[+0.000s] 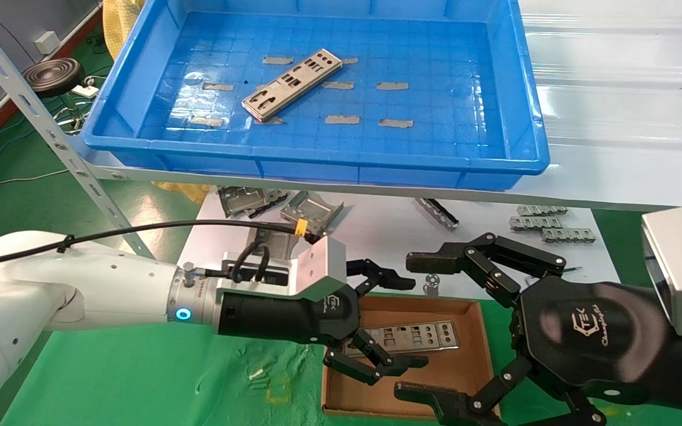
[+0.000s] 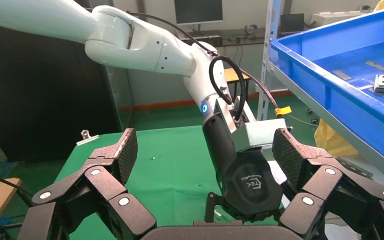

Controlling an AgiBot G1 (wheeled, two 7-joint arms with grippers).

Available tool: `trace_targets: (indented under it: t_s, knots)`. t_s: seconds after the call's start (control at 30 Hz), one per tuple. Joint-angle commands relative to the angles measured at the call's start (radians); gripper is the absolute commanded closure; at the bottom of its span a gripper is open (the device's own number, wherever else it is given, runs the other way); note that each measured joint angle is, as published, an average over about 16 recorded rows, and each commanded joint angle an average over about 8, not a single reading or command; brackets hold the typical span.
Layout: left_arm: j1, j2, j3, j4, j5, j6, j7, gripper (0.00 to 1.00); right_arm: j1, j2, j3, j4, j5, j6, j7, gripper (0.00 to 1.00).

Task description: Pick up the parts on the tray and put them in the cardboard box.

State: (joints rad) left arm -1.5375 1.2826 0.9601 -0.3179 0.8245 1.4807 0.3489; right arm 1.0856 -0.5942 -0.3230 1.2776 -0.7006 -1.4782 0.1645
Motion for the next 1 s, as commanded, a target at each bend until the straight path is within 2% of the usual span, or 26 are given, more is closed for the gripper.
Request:
trace_targets:
  t_s: [0.03, 0.23, 1.0]
  knots:
    - [-0.002, 0.003, 0.004, 0.0, 0.004, -0.006, 0.002, 0.0, 0.0, 0.0, 0.0, 0.0, 0.0, 0.0, 0.0, 0.0]
    - [0.022, -0.031, -0.03, -0.052, 0.002, -0.009, -0.026, 0.0, 0.0, 0.0, 0.0, 0.0, 0.0, 0.0, 0.0, 0.0]
    - [0.2, -0.29, -0.293, -0.422, -0.037, 0.0, -0.232, 0.0, 0.001, 0.0, -0.001, -0.001, 0.0, 0.0, -0.001, 0.0]
